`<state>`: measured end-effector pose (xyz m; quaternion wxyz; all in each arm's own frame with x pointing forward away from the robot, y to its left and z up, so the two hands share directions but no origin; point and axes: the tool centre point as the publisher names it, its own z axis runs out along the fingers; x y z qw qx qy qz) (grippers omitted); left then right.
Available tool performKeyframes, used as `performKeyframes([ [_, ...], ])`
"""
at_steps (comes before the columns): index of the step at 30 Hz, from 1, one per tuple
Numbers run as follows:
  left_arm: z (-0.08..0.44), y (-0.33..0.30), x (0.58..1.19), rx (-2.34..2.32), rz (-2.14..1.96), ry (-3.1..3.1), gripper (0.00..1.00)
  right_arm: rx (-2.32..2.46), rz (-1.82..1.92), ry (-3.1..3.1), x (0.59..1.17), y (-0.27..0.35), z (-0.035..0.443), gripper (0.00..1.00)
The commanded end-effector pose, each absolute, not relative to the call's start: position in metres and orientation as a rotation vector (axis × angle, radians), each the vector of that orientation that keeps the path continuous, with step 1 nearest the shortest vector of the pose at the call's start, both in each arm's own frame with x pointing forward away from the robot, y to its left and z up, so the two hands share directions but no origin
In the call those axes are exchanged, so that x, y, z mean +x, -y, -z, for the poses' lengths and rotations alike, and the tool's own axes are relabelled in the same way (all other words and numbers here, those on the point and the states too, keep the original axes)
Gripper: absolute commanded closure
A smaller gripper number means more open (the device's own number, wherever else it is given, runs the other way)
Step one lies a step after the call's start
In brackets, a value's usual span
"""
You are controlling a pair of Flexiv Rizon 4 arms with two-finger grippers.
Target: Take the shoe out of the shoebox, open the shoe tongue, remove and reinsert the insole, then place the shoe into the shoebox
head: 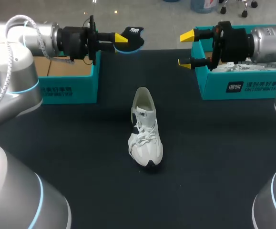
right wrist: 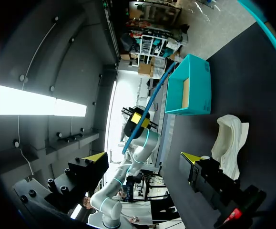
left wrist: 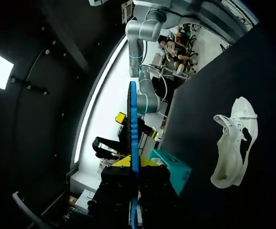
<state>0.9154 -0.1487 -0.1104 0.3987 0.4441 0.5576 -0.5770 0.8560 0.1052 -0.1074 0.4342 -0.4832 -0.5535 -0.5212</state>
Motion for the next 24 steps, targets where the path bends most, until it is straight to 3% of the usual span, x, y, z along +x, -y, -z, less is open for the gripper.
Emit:
performKeyframes([
  [1,0.109,0.151,0.915,1.25,1.214,-1.233,1.0,-1.204,1.297,1.378,0.857,-0.106,0.108,0.0],
  [24,0.109,0.201,0.919,1.292,1.209,-1.09,1.0,-1.149,1.261,1.436,0.884,-0.145,0.096,0.0],
])
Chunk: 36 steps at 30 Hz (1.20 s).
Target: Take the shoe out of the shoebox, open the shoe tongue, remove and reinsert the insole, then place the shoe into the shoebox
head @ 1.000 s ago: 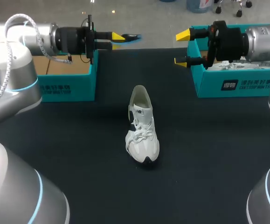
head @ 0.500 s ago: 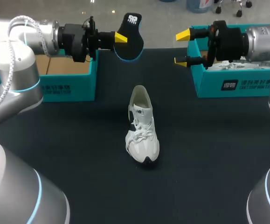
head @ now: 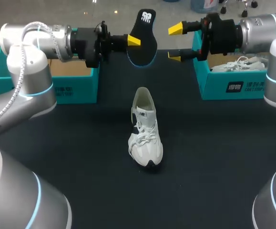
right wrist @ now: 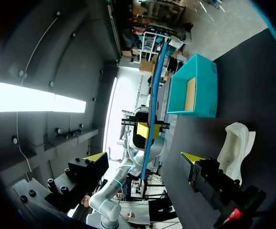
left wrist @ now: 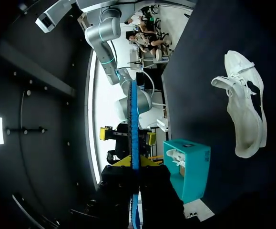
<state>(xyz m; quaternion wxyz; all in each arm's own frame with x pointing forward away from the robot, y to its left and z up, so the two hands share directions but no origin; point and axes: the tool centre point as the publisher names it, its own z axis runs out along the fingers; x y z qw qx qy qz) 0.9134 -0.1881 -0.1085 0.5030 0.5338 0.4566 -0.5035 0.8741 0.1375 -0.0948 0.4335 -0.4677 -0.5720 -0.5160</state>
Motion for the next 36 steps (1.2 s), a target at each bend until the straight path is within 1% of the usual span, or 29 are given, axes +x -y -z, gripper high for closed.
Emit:
performKeyframes([
  [1,0.109,0.204,0.919,1.288,1.203,-1.085,1.0,-1.15,1.259,1.437,0.885,-0.147,0.096,0.01],
  [3,0.11,0.209,0.919,1.284,1.199,-1.082,1.0,-1.15,1.257,1.437,0.887,-0.149,0.097,0.09],
  [5,0.111,0.212,0.918,1.277,1.198,-1.075,1.0,-1.152,1.253,1.438,0.889,-0.15,0.097,0.21],
  [7,0.112,0.215,0.917,1.279,1.191,-1.072,1.0,-1.161,1.248,1.441,0.891,-0.151,0.097,0.4],
  [8,0.112,0.215,0.916,1.28,1.19,-1.071,1.0,-1.163,1.249,1.441,0.892,-0.151,0.098,0.47],
  [9,0.113,0.216,0.915,1.28,1.186,-1.071,1.0,-1.165,1.249,1.44,0.893,-0.15,0.098,0.48],
  [10,0.114,0.216,0.915,1.28,1.185,-1.071,1.0,-1.167,1.248,1.439,0.894,-0.15,0.098,0.44],
  [12,0.115,0.216,0.914,1.283,1.182,-1.075,1.0,-1.167,1.243,1.442,0.896,-0.15,0.098,0.47],
  [16,0.115,0.217,0.913,1.277,1.176,-1.072,1.0,-1.167,1.231,1.446,0.898,-0.152,0.1,0.47],
  [18,0.114,0.219,0.913,1.271,1.172,-1.066,1.0,-1.167,1.225,1.446,0.899,-0.154,0.101,0.51],
  [25,0.112,0.226,0.911,1.271,1.168,-1.052,1.0,-1.172,1.214,1.442,0.899,-0.158,0.104,0.54],
  [27,0.112,0.226,0.911,1.265,1.163,-1.049,1.0,-1.175,1.214,1.442,0.899,-0.158,0.104,0.62],
  [28,0.112,0.226,0.911,1.261,1.16,-1.048,1.0,-1.177,1.214,1.442,0.899,-0.158,0.104,0.67],
  [30,0.112,0.226,0.911,1.253,1.16,-1.046,1.0,-1.18,1.212,1.442,0.899,-0.157,0.105,0.82],
  [31,0.111,0.226,0.912,1.25,1.161,-1.045,1.0,-1.181,1.212,1.442,0.898,-0.157,0.105,0.94],
  [32,0.111,0.226,0.912,1.247,1.159,-1.042,1.0,-1.182,1.212,1.441,0.898,-0.157,0.105,1.0],
  [35,0.11,0.225,0.912,1.237,1.156,-1.038,1.0,-1.181,1.212,1.441,0.897,-0.158,0.106,1.0],
  [36,0.11,0.225,0.912,1.237,1.158,-1.038,0.98,-1.177,1.212,1.44,0.896,-0.158,0.106,1.0],
])
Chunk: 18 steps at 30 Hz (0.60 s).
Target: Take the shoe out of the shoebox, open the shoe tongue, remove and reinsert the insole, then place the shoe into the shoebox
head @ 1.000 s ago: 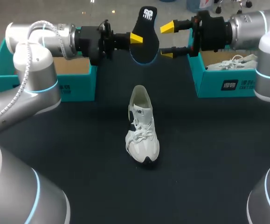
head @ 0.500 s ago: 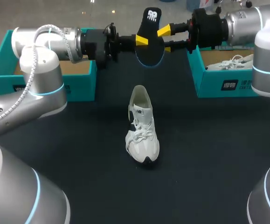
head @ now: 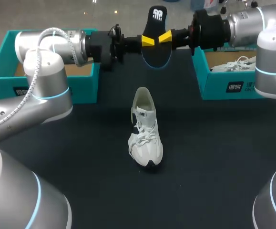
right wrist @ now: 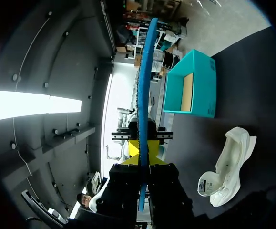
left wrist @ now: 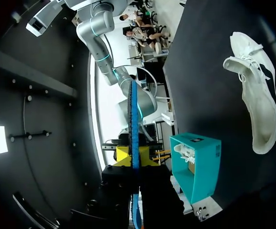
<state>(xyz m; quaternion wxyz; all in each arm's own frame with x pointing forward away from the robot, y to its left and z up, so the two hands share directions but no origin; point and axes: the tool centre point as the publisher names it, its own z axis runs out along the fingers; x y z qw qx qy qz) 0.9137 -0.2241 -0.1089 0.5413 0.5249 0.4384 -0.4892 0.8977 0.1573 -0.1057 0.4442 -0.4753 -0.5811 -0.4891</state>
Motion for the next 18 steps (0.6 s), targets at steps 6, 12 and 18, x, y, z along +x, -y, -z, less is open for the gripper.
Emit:
performKeyframes([
  [6,0.107,0.22,0.913,1.226,1.161,-1.045,0.0,-1.176,1.229,1.437,0.892,-0.156,0.106,1.0],
  [12,0.108,0.202,0.915,1.231,1.137,-1.062,0.0,-1.174,1.292,1.446,0.891,-0.146,0.105,1.0],
  [18,0.113,0.174,0.915,1.277,1.116,-1.092,0.0,-1.186,1.311,1.459,0.889,-0.133,0.105,1.0],
])
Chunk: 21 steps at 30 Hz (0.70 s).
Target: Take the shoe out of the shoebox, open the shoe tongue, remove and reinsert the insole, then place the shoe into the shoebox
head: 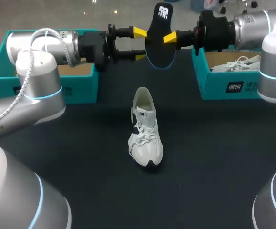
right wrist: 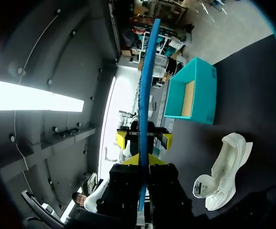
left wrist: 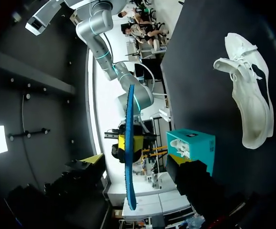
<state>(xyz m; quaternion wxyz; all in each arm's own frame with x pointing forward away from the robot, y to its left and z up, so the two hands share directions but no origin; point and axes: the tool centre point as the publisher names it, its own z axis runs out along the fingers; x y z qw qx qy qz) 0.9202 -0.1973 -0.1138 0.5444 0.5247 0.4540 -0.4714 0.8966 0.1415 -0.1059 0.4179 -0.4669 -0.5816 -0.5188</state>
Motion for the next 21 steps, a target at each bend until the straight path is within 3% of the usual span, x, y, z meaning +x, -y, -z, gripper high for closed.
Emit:
performKeyframes([
  [1,0.114,0.168,0.914,1.291,1.116,-1.1,0.0,-1.188,1.311,1.46,0.888,-0.131,0.106,1.0],
  [21,0.168,0.058,0.907,1.742,1.073,-1.27,0.0,-1.241,1.298,1.48,0.876,-0.115,0.112,1.0],
])
